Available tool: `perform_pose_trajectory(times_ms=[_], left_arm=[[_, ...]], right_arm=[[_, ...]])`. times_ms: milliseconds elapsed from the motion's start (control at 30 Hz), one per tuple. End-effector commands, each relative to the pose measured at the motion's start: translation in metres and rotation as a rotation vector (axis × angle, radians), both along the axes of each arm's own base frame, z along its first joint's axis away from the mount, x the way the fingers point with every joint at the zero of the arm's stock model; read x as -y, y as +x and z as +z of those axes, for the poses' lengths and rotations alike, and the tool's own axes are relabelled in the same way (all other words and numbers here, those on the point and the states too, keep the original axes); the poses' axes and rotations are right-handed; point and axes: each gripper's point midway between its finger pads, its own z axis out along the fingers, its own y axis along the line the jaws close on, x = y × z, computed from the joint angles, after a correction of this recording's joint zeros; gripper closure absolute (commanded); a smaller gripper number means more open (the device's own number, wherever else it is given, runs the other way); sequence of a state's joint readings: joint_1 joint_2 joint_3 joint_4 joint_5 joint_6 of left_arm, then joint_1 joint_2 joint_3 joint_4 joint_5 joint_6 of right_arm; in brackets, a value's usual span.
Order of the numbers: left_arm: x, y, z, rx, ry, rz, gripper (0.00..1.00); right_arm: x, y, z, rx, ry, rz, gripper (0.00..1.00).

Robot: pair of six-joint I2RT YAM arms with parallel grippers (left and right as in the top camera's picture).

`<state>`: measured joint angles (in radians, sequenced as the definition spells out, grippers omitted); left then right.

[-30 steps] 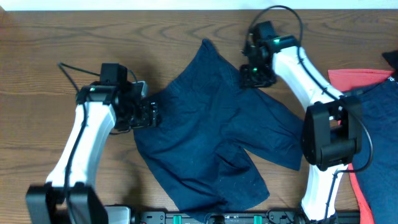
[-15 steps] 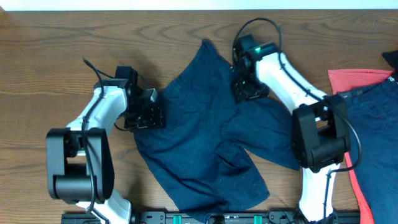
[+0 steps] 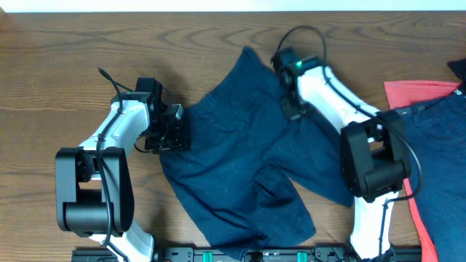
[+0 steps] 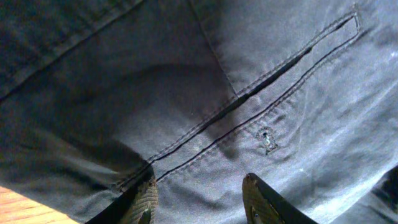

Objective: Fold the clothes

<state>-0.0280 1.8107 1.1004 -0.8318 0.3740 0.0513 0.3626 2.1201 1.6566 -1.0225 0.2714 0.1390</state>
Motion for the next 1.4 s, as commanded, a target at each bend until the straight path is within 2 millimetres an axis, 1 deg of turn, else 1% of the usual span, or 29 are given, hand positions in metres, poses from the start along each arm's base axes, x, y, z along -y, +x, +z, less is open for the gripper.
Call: perform_pose_trajectory(times_ms=[0, 33, 67, 133, 167, 200, 233, 267, 300, 333, 400, 433, 467, 500, 533, 600, 633, 700, 733, 800, 833, 867, 933, 1000, 1100, 1200, 1300, 1333, 1367], left_arm=[[-0.004, 0.003, 0.000, 0.005, 0.020, 0.005, 0.54], [-0.004, 0.003, 0.000, 0.005, 0.020, 0.005, 0.54], [-0.004, 0.003, 0.000, 0.005, 0.020, 0.005, 0.54], [-0.004, 0.003, 0.000, 0.004, 0.020, 0.006, 0.55], [-0.004, 0.003, 0.000, 0.004, 0.020, 0.006, 0.54], [-0.004, 0.003, 0.000, 0.004, 0.020, 0.006, 0.54], [-0.004, 0.003, 0.000, 0.004, 0.020, 0.006, 0.55], [-0.004, 0.003, 0.000, 0.004, 0.020, 0.006, 0.54], [-0.004, 0.003, 0.000, 0.004, 0.020, 0.007, 0.54], [-0.004, 0.003, 0.000, 0.004, 0.020, 0.010, 0.54], [-0.004, 0.004, 0.000, 0.004, 0.019, 0.025, 0.54], [-0.002, 0.005, 0.001, 0.008, 0.008, 0.026, 0.54], [0.002, 0.007, 0.002, 0.015, -0.015, 0.025, 0.54], [0.006, 0.010, 0.003, 0.026, -0.041, 0.026, 0.53], [0.011, 0.013, 0.005, 0.039, -0.074, 0.024, 0.49], [0.026, 0.021, 0.012, 0.082, -0.171, 0.003, 0.49], [0.032, 0.025, 0.015, 0.101, -0.206, 0.000, 0.49], [0.039, 0.035, 0.021, 0.145, -0.259, -0.005, 0.55], [0.043, 0.040, 0.024, 0.169, -0.281, -0.009, 0.60], [0.048, 0.056, 0.029, 0.239, -0.317, -0.012, 0.74], [0.050, 0.064, 0.033, 0.276, -0.332, -0.011, 0.79], [0.051, 0.075, 0.036, 0.322, -0.337, -0.011, 0.86], [0.055, 0.092, 0.042, 0.413, -0.335, -0.036, 0.92], [0.060, 0.107, 0.044, 0.477, -0.315, -0.042, 0.93], [0.064, 0.126, 0.038, 0.552, -0.236, -0.048, 0.94], [0.074, 0.137, 0.024, 0.589, -0.193, -0.074, 0.94], [0.077, 0.140, 0.001, 0.577, -0.162, -0.082, 0.94], [0.075, 0.139, -0.007, 0.561, -0.147, -0.077, 0.94], [0.068, 0.137, -0.019, 0.533, -0.112, -0.065, 0.94]], right_arm=[[0.027, 0.053, 0.079, 0.257, -0.055, 0.048, 0.99], [0.032, 0.065, 0.089, 0.309, -0.071, 0.060, 0.97], [0.042, 0.078, 0.100, 0.370, -0.109, 0.062, 0.96], [0.067, 0.098, 0.118, 0.476, -0.190, 0.001, 0.95], [0.077, 0.105, 0.124, 0.510, -0.211, -0.029, 0.88], [0.086, 0.109, 0.127, 0.530, -0.216, -0.051, 0.64], [0.095, 0.111, 0.127, 0.537, -0.213, -0.072, 0.33], [0.103, 0.111, 0.126, 0.535, -0.201, -0.097, 0.16], [0.110, 0.109, 0.123, 0.527, -0.179, -0.132, 0.11], [0.113, 0.106, 0.118, 0.506, -0.146, -0.151, 0.10], [0.106, 0.094, 0.100, 0.413, -0.030, -0.130, 0.12], [0.099, 0.086, 0.091, 0.359, 0.039, -0.114, 0.14], [0.085, 0.074, 0.081, 0.284, 0.149, -0.091, 0.18], [0.076, 0.066, 0.077, 0.242, 0.215, -0.079, 0.21], [0.063, 0.056, 0.072, 0.188, 0.294, -0.067, 0.27], [0.042, 0.040, 0.068, 0.110, 0.414, -0.046, 0.34], [0.033, 0.034, 0.067, 0.082, 0.455, -0.036, 0.35], [0.017, 0.023, 0.065, 0.033, 0.506, -0.021, 0.41], [0.013, 0.018, 0.063, 0.015, 0.507, -0.026, 0.43], [0.005, 0.010, 0.057, -0.016, 0.509, -0.063, 0.51], [0.001, 0.006, 0.053, -0.030, 0.515, -0.102, 0.55], [-0.001, 0.003, 0.050, -0.042, 0.520, -0.139, 0.59], [-0.005, 0.000, 0.047, -0.051, 0.522, -0.163, 0.60], [-0.008, -0.001, 0.045, -0.055, 0.523, -0.164, 0.59], [-0.011, -0.004, 0.045, -0.063, 0.521, -0.159, 0.59], [-0.013, -0.007, 0.045, -0.080, 0.529, -0.159, 0.62], [-0.013, -0.011, 0.045, -0.094, 0.531, -0.163, 0.62], [-0.012, -0.011, 0.045, -0.097, 0.529, -0.166, 0.63], [-0.010, -0.012, 0.045, -0.099, 0.526, -0.170, 0.64]])
